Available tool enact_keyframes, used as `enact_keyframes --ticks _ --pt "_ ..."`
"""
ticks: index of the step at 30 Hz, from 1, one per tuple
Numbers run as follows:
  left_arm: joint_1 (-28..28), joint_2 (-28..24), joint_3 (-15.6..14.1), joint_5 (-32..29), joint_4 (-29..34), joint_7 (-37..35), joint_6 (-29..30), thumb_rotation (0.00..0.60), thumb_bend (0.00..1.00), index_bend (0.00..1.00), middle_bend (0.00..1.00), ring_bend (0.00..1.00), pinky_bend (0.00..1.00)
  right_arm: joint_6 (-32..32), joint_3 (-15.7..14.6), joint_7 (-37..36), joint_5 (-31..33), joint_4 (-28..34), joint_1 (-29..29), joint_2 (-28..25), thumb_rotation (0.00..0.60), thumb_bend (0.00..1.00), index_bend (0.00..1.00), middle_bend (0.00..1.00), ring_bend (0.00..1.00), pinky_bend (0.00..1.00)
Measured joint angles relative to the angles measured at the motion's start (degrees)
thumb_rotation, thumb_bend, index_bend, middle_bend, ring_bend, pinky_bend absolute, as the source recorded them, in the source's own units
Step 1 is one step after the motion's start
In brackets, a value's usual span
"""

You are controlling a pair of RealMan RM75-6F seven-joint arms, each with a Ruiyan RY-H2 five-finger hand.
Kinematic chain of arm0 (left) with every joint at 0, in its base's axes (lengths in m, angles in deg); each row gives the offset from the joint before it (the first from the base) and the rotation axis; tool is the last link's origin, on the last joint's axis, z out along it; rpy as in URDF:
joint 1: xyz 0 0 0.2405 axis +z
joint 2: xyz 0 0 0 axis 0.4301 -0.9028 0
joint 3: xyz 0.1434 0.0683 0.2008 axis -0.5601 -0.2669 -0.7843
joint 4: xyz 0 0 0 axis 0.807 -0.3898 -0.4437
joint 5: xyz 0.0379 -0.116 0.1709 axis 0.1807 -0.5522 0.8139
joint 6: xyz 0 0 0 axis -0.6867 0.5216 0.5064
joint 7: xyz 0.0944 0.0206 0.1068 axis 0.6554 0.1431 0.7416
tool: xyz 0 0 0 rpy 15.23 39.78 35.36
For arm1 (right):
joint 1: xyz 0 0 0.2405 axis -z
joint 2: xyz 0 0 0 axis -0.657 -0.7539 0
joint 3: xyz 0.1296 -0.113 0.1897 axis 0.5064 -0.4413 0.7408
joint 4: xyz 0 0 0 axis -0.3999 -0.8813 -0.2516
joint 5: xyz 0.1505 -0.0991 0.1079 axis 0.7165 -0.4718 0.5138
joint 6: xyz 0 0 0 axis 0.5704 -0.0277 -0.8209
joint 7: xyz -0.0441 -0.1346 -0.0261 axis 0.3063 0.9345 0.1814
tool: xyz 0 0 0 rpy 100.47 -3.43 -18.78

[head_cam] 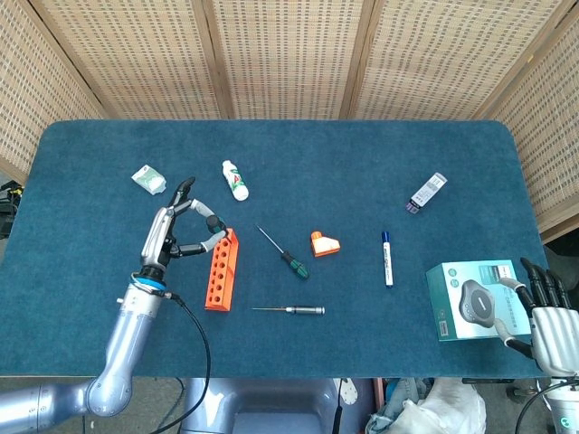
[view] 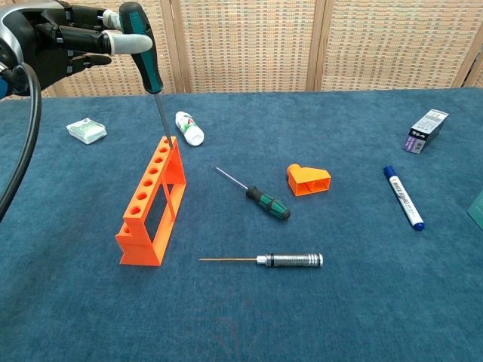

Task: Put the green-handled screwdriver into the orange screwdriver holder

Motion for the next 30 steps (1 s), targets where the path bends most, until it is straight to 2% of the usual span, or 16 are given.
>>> enact_keyframes --ticks 15,30 --pt "0.8 -1.6 -0.2 -0.4 0.1 -1.2 -1.0 0.6 0.29 0.66 0.06 0.0 0.0 0.1 -0.1 0.3 -0.1 0.1 0.0 0.0 0.6 0.27 0.23 0.0 0.0 0.0" --pt "-0.1 -0.4 -1.1 -1.2 -2.0 -0.7 -1.5 0.6 0.29 0.66 0.06 0.0 0.0 -0.1 0.0 -0.2 0.1 0.0 0.1 -0.1 0.6 0.27 0.23 0.0 0.0 0.0"
